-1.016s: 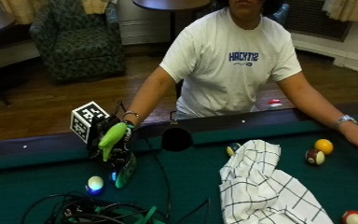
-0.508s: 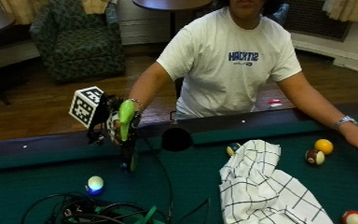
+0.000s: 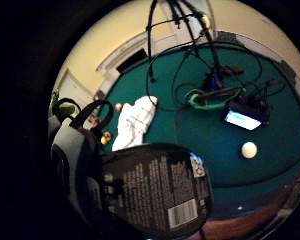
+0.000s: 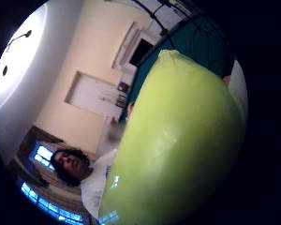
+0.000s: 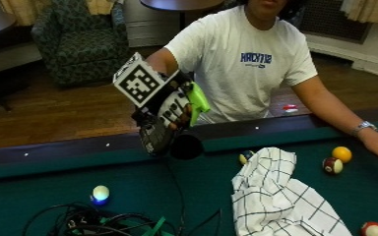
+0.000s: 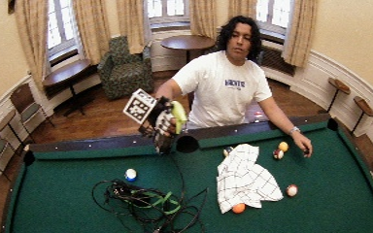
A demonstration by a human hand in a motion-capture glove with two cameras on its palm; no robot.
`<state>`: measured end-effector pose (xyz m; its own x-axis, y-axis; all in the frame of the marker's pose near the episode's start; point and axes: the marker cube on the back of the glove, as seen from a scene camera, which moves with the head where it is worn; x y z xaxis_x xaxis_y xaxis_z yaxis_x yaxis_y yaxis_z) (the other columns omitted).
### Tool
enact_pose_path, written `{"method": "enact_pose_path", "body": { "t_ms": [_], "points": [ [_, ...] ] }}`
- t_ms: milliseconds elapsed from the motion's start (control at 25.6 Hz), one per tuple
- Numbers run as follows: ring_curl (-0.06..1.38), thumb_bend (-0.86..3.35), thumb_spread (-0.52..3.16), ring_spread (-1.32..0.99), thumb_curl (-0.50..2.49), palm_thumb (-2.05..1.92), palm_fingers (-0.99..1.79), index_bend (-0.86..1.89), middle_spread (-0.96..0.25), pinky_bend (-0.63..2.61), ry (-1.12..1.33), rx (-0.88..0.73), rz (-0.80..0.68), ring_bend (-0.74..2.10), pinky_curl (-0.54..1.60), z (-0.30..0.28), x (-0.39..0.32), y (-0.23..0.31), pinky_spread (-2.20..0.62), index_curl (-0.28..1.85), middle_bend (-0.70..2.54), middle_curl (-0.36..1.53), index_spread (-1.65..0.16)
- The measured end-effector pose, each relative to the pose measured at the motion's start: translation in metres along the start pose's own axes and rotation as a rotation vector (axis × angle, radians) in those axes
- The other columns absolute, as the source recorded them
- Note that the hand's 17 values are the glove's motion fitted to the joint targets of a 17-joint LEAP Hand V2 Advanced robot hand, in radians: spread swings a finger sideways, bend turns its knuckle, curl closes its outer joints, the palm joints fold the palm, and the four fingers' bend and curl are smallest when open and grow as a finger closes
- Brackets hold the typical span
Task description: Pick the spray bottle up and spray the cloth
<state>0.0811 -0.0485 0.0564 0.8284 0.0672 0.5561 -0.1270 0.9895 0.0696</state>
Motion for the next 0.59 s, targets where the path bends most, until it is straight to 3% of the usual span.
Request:
{"method": "enact_pose_path", "body": {
  "t_ms": [274, 586],
  "points": [
    [0.50, -0.03, 0.51, -0.21, 0.67, 0.93, 1.40, 0.35, -0.20, 0.51, 0.180, -0.221, -0.091, 0.79, 0.42, 0.044, -0.052, -0.030, -0.30, 0.55, 0.71, 0.57, -0.27],
    [0.50, -0.03, 0.49, -0.21, 0.70, 0.93, 1.39, 0.35, -0.20, 0.51, 0.478, -0.673, -0.068, 0.79, 0.43, 0.117, -0.081, -0.051, -0.30, 0.57, 0.72, 0.57, -0.27]
  ]
}}
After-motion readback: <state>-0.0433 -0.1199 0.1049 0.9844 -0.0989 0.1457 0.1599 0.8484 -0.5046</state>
